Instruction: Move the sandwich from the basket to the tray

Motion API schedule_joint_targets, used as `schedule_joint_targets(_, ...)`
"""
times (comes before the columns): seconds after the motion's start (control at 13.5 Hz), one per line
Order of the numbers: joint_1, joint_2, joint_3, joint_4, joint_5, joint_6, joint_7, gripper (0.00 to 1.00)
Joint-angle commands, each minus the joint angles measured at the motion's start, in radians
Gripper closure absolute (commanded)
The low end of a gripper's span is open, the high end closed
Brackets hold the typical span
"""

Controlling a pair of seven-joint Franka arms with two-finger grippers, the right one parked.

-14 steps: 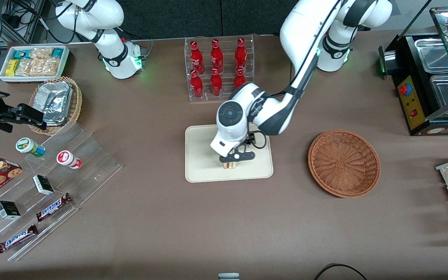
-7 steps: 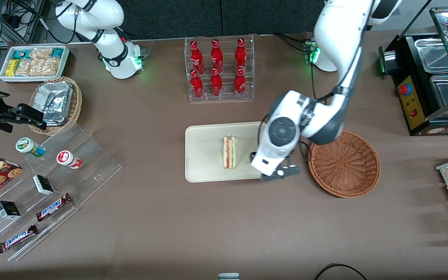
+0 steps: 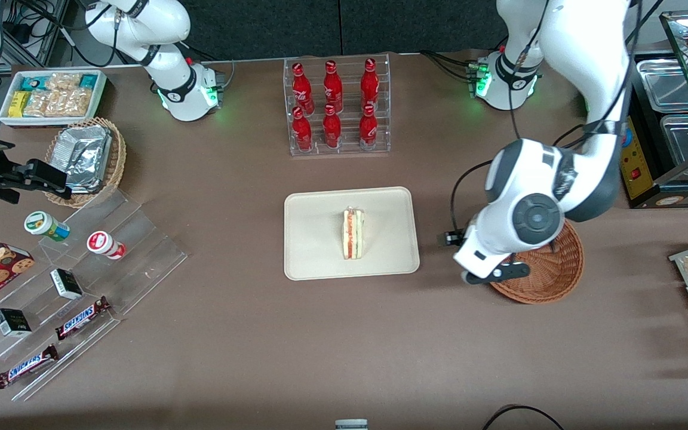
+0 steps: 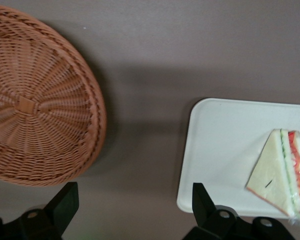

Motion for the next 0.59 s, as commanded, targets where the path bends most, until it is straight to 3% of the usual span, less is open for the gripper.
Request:
schedule_joint_targets(0.0,0.073,-0.067,-0.033,-0.038,-0.023,-0.039,0.043,0.0)
schedule_joint_targets(0.22,0.203,-0.105,-0.14,-0.04,-0.008,-0.084,0.055,0.0)
schedule_joint_targets(0.52,0.278,-0.22,-0.154,-0.084,0.021,-0.14,0.155,0.0)
